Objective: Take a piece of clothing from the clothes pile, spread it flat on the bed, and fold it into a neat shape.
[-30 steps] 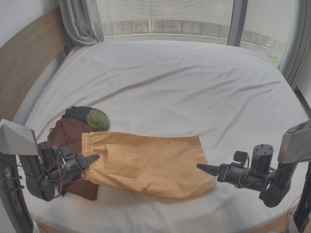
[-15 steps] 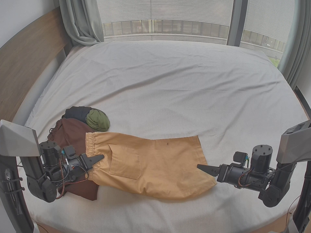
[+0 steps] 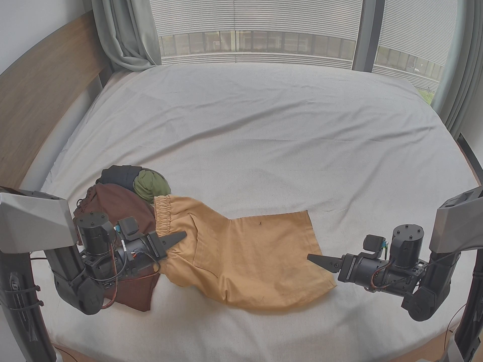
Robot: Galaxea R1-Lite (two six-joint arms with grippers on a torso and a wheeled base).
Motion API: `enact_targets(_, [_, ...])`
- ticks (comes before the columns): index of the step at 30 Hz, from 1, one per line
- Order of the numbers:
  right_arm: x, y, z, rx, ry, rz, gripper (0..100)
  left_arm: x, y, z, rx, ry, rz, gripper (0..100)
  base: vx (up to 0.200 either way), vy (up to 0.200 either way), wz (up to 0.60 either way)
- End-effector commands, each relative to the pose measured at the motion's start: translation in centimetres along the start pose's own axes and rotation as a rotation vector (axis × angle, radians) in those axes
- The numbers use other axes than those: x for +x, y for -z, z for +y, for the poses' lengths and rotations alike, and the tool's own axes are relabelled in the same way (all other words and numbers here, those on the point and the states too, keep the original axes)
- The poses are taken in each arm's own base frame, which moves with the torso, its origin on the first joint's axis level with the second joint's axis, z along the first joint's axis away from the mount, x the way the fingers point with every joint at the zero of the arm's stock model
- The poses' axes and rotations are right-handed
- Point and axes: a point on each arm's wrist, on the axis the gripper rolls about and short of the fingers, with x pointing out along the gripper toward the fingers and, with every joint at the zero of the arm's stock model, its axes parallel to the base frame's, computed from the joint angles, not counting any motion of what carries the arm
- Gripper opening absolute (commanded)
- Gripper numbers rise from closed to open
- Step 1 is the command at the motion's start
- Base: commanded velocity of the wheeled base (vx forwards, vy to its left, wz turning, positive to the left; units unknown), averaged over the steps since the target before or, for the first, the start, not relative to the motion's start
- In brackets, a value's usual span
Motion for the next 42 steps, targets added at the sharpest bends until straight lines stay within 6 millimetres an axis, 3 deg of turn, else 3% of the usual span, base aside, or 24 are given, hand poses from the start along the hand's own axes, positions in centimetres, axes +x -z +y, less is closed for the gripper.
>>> enact_targets(1, [0.0, -0.1, 0.1, -0.002, -0.003, -0.005, 100, 1.0, 0.1, -1.0, -0.006, 0.042, 0.005, 0, 0.000, 0.000, 0.00])
enact_targets(23, [-0.2, -1.0, -0.4, 0.001, 0.007, -0.043, 100, 6.3, 0.9, -4.2, -0.060, 0.157, 0.047, 0, 0.000, 0.000, 0.00])
enact_targets(42, [-0.8, -3.4, -1.2, 0.006, 0.023, -0.146, 100, 11.0, 1.5, -6.6, -0.054, 0.212, 0.121, 0, 0.000, 0.000, 0.00])
